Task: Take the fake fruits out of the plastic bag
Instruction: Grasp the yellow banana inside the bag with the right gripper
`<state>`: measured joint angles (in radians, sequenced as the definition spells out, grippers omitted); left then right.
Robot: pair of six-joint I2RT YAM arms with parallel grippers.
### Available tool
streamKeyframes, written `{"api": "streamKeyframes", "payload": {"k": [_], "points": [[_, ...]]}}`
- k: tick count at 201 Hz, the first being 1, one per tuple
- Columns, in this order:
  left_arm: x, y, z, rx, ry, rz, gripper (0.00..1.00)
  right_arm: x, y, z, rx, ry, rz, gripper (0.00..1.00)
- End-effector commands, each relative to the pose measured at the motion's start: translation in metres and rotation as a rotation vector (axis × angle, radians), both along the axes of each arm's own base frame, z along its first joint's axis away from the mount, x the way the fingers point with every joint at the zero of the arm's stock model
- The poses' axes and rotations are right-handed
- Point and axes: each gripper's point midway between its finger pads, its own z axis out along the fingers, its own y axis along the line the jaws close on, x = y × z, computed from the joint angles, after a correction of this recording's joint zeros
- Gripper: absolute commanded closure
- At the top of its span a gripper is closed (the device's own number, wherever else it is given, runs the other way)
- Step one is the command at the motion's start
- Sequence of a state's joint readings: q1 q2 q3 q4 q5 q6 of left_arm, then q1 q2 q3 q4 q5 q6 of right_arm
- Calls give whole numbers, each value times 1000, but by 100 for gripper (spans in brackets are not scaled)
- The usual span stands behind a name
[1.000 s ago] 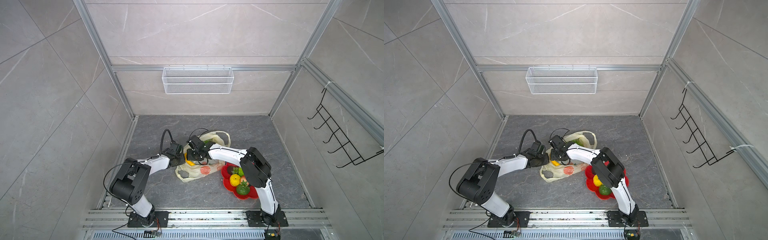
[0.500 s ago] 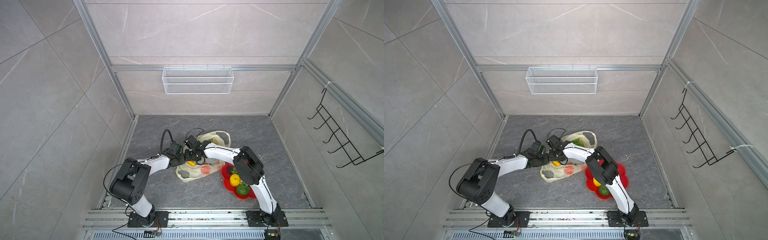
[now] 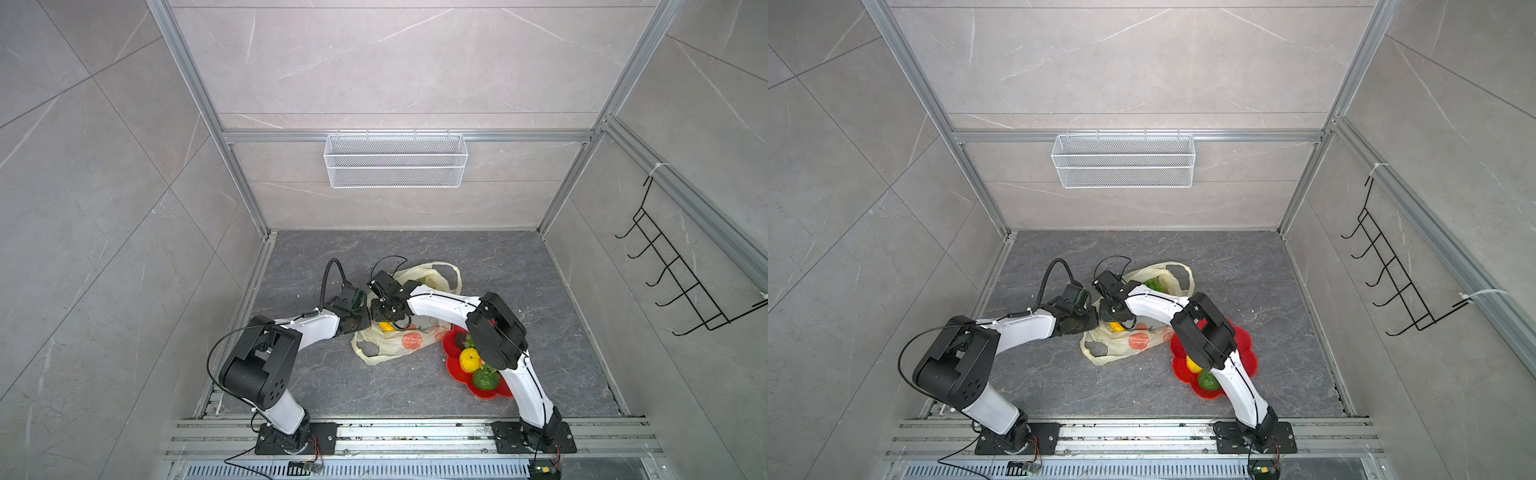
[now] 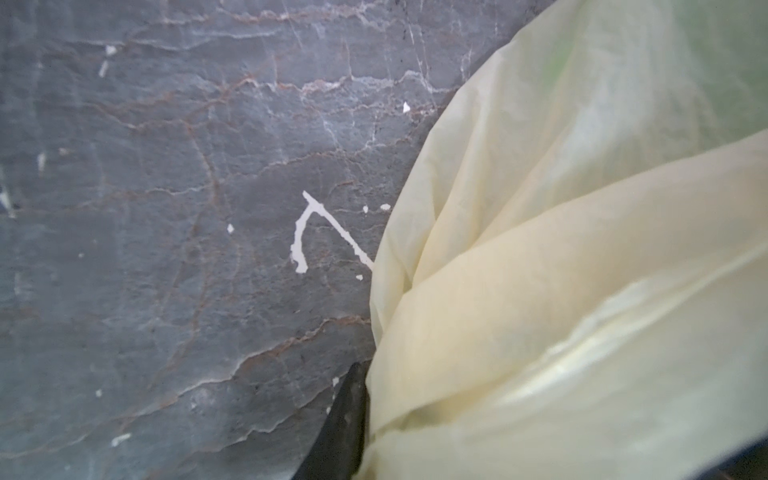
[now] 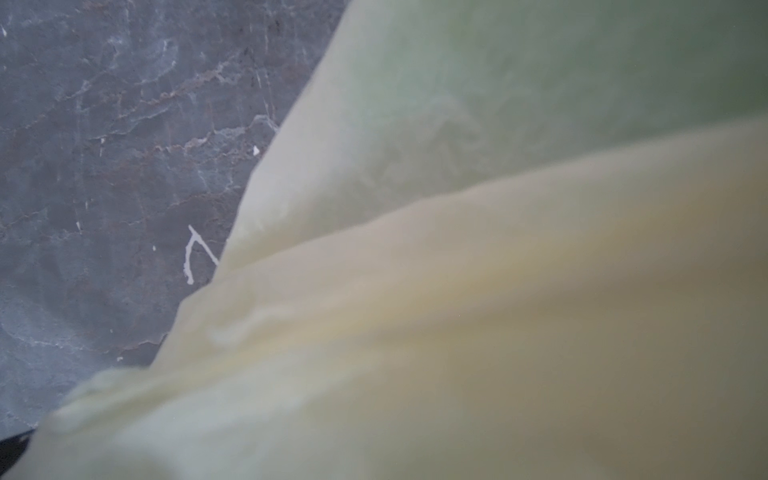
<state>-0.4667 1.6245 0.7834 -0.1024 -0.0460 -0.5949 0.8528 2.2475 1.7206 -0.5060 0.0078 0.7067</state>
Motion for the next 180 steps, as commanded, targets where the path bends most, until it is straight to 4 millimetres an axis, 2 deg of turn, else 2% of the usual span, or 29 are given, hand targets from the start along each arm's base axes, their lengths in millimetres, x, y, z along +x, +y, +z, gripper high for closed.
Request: {"api": "streamKeyframes", "payload": {"k": [1, 50, 108, 150, 180], "points": [[7, -5, 10, -12, -29, -12, 80, -5, -6, 28, -3, -35, 14, 80], [7, -5, 13, -16, -36, -14, 80, -9, -7, 70, 71, -92, 25, 81], [6, -5, 15, -15, -42, -15, 80, -15, -17, 83, 93, -111, 11, 82], [7, -5, 16, -19, -46, -18, 80, -14, -28, 99, 83, -163, -6, 82], [7, -15, 23, -49, -76, -54, 80, -10, -31, 107, 88, -204, -14, 82]]}}
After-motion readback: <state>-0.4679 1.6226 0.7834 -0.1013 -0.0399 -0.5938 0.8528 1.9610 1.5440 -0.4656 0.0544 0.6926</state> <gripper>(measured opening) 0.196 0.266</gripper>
